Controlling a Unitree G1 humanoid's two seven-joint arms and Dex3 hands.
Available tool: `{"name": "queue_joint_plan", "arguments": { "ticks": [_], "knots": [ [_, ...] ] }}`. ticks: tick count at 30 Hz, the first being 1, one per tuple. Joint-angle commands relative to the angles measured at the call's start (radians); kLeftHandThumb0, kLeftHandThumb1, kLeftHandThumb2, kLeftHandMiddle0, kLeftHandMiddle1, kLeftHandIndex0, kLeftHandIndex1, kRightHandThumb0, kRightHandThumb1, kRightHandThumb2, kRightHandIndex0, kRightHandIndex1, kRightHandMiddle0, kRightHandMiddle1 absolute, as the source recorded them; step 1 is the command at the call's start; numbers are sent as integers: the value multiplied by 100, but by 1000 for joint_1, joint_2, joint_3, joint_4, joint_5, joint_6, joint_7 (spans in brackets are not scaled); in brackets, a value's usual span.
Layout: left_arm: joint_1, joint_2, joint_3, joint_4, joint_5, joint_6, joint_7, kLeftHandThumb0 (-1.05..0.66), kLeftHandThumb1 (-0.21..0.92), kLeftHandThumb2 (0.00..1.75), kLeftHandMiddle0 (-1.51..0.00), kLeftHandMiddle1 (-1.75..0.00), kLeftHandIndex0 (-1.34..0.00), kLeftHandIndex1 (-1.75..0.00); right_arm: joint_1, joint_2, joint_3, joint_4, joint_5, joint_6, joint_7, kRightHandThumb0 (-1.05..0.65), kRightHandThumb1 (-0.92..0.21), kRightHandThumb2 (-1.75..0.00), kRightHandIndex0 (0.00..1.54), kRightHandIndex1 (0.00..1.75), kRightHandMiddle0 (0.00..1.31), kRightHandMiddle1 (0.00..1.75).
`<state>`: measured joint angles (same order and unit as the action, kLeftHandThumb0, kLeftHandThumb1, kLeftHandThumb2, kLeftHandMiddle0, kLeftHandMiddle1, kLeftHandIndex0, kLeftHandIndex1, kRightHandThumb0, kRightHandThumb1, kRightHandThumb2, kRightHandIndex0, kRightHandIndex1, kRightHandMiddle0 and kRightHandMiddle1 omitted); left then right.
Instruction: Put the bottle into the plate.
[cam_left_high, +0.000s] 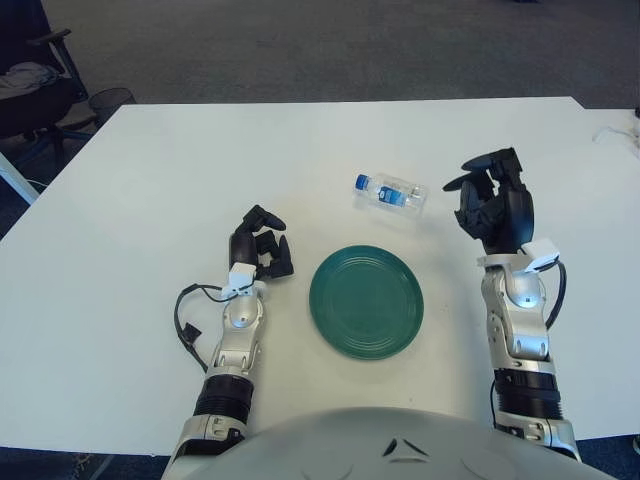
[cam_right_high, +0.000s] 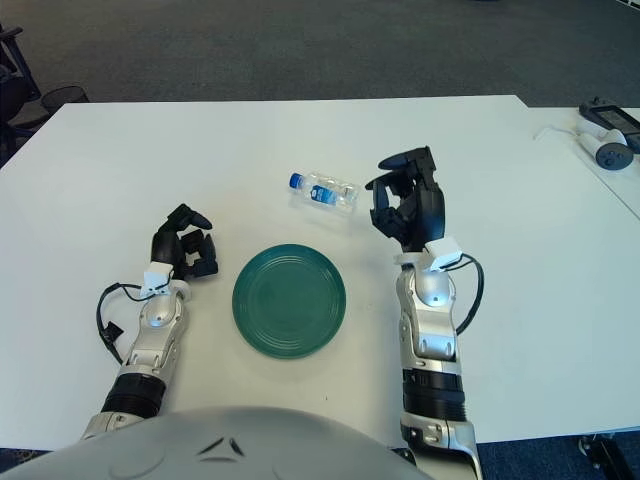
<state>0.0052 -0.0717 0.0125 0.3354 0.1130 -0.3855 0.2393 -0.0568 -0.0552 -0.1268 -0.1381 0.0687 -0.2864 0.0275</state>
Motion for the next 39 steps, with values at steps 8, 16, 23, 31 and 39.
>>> {"name": "queue_joint_plan", "arguments": {
  "ticks": [8, 16, 23, 31, 39],
  "knots": [
    [19, -1, -12, 37, 2, 43, -12, -58, 9, 159, -131, -175, -80, -175, -121, -21, -10, 80, -72, -52, -49, 0, -92, -50, 23, 161, 11, 172],
    [10, 1, -14, 46, 3, 44, -11, -57, 9, 159, -131, -175, -80, -175, -229, -39, 18, 112, -154, -24, -81, -27, -92, -51, 16, 132, 17, 174],
    [2, -3, -13, 51, -6, 47, -11, -56, 11, 157, -131, -175, -78, -175, -279, -86, 35, 159, -251, -36, -104, -34, -92, -51, 13, 123, 18, 175],
    [3, -11, -16, 48, 3, 42, 8, -56, 11, 157, -131, -175, -78, -175, -323, -126, 85, 166, -444, 18, -171, -50, -71, -72, 14, 103, 2, 124],
    [2, -7, -19, 48, 25, 51, 25, -57, 10, 159, -130, -175, -80, -175, -351, -147, 152, 150, -557, 85, -172, -62, -79, -60, 14, 94, 0, 107]
  ]
}}
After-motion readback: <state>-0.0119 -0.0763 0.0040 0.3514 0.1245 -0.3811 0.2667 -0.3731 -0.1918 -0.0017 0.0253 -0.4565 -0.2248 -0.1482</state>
